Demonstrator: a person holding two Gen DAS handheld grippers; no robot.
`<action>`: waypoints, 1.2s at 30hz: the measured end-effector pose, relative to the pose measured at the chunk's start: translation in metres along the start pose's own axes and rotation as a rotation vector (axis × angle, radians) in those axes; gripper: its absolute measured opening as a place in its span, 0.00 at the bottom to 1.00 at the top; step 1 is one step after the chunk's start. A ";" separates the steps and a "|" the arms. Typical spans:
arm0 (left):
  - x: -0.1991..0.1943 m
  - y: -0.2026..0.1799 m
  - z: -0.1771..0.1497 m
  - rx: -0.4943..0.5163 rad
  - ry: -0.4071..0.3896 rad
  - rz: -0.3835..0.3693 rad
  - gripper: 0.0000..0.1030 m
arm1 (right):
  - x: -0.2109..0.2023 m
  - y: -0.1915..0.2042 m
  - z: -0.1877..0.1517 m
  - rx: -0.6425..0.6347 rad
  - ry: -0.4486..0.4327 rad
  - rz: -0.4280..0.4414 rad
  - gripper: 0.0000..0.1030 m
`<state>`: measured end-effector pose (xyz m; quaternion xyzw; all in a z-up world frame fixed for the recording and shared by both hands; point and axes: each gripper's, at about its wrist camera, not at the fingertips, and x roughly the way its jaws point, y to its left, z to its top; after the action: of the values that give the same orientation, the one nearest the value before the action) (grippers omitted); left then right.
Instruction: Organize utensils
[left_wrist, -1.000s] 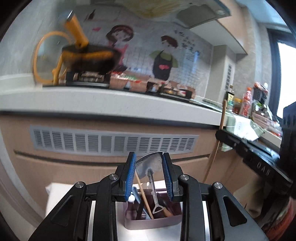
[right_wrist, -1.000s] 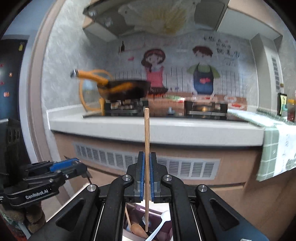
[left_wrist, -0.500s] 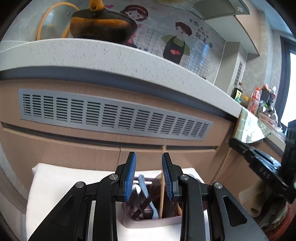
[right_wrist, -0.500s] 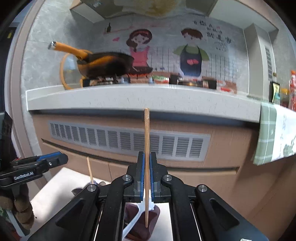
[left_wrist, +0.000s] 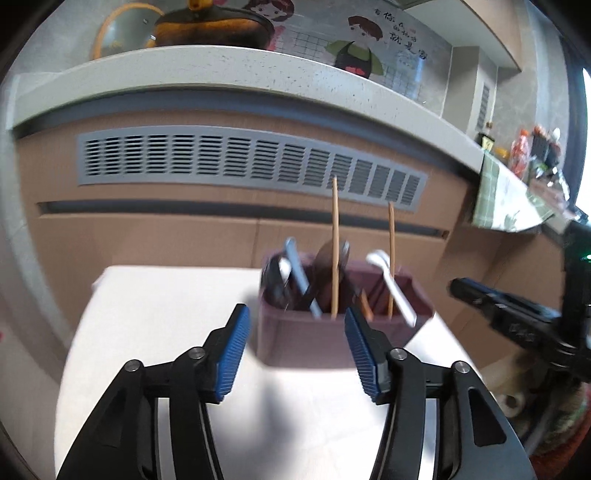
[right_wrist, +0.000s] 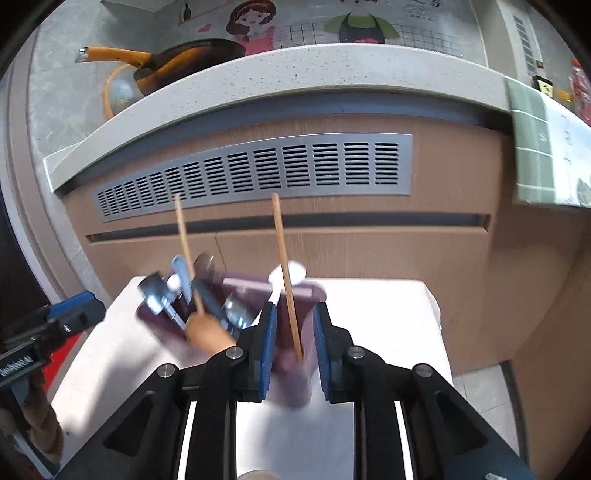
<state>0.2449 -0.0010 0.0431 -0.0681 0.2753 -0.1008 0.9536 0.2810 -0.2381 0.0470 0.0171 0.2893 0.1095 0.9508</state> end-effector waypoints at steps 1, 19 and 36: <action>-0.006 -0.003 -0.008 0.009 -0.008 0.020 0.56 | -0.008 0.002 -0.008 -0.003 -0.009 0.005 0.19; -0.120 -0.037 -0.089 0.045 -0.135 0.209 0.60 | -0.129 0.045 -0.117 -0.060 -0.093 -0.003 0.34; -0.111 -0.037 -0.090 0.047 -0.085 0.183 0.60 | -0.131 0.050 -0.122 -0.095 -0.087 -0.021 0.34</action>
<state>0.0987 -0.0179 0.0317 -0.0246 0.2372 -0.0168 0.9710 0.0975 -0.2217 0.0220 -0.0263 0.2421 0.1124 0.9634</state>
